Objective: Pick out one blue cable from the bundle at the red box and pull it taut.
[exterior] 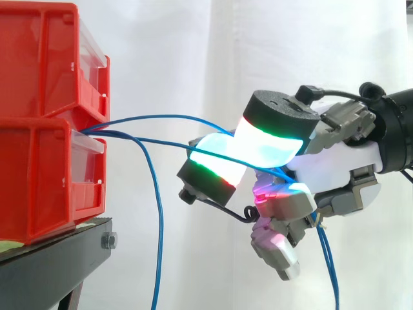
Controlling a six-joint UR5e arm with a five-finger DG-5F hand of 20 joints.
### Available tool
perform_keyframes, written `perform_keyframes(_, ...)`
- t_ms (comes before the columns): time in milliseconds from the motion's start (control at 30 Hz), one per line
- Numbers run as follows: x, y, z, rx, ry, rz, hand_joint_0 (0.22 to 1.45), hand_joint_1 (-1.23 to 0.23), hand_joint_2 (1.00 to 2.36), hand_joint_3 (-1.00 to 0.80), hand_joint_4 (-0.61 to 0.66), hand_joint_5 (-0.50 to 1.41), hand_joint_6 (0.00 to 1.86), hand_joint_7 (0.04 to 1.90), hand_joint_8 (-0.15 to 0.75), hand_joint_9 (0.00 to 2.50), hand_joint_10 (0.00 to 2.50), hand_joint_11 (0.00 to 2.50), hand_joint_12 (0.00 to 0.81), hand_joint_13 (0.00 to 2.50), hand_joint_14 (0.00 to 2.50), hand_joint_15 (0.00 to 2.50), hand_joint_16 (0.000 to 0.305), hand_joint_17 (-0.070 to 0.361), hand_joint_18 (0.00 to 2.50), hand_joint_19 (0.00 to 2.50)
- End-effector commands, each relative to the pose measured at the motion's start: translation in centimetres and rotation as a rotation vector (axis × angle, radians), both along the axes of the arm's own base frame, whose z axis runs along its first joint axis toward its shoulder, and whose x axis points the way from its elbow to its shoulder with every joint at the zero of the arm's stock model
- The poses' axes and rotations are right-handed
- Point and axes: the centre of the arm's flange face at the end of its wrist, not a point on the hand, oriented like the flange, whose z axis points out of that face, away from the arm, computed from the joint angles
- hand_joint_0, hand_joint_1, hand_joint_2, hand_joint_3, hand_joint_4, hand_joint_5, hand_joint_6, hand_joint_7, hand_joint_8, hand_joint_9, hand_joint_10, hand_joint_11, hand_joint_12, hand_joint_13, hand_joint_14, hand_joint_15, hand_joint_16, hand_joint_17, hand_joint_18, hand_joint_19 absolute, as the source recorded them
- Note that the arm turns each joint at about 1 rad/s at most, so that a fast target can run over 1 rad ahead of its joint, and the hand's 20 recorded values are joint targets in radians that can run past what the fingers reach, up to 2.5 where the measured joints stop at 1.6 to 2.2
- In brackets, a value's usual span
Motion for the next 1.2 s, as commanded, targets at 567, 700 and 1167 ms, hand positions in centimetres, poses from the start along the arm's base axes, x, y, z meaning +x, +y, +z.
perform_keyframes(567, -0.19, 0.10, -0.47, 0.000, 0.013, -0.002, 0.59, -0.95, 1.00, -0.50, -0.22, -0.15, 0.96, 0.74, 0.120, 0.88, 0.02, 0.84, 0.297, 0.67, 0.02, 0.55, 0.040, 0.090, 0.67, 0.53)
perform_keyframes(700, -0.20, 0.23, -0.54, 0.001, 0.014, 0.001, 0.46, -0.83, 1.00, -0.50, -0.17, -0.14, 0.94, 0.70, 0.163, 0.96, 0.02, 0.84, 0.336, 0.70, 0.02, 0.57, 0.047, 0.106, 0.70, 0.57)
perform_keyframes(1167, -0.10, 0.16, -0.42, 0.001, 0.006, -0.006, 0.56, -0.39, 1.00, -0.50, -0.19, -0.12, 0.89, 0.81, 0.156, 1.14, 0.03, 0.87, 0.317, 0.83, 0.02, 0.64, 0.041, 0.091, 0.70, 0.70)
